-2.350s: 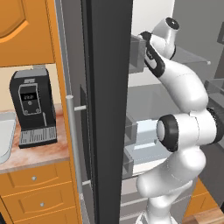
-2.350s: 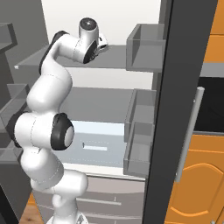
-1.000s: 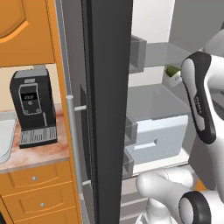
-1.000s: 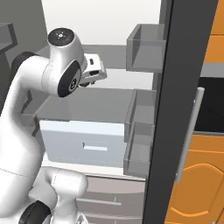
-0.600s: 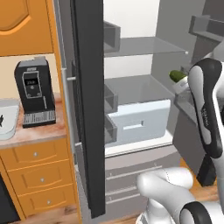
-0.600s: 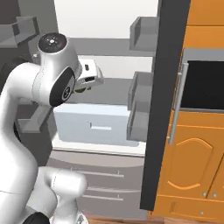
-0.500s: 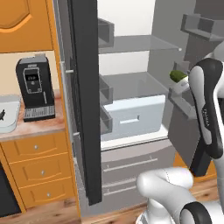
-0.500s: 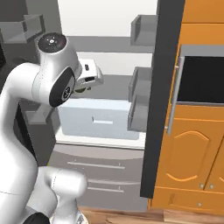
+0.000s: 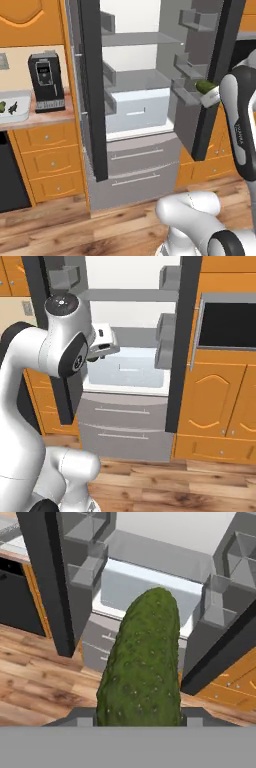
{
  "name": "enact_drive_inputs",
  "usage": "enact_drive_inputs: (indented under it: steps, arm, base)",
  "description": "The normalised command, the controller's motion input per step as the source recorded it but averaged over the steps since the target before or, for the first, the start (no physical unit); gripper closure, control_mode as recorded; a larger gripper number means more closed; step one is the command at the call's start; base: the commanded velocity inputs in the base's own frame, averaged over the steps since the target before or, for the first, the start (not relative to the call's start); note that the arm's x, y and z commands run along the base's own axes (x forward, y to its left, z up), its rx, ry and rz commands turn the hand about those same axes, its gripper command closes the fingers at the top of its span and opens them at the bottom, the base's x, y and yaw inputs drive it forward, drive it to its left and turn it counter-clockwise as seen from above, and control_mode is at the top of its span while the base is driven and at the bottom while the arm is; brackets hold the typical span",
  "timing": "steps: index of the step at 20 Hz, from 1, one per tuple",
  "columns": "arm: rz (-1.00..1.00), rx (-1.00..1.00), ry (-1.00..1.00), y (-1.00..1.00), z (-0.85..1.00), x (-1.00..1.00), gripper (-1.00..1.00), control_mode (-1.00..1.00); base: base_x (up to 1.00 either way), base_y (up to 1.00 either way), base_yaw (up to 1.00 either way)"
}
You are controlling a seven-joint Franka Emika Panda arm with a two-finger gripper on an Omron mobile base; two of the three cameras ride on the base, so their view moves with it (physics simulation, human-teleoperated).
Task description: Place one cucumber and one fish in each tupperware on the nearby counter, to pack two identical lunches.
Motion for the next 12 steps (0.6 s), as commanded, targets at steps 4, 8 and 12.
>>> enact_drive_inputs:
  steps: [4, 8, 12]
  arm:
    - [0.00, 0.00, 0.00, 0.00, 0.00, 0.00, 1.00, 1.00]
    - [0.00, 0.00, 0.00, 0.00, 0.00, 0.00, 1.00, 1.00]
    - [0.00, 0.00, 0.00, 0.00, 0.00, 0.00, 1.00, 1.00]
  base:
    - [-0.41, 1.00, -0.06]
    - [-0.38, 1.00, -0.09]
    - [-0.38, 1.00, -0.10]
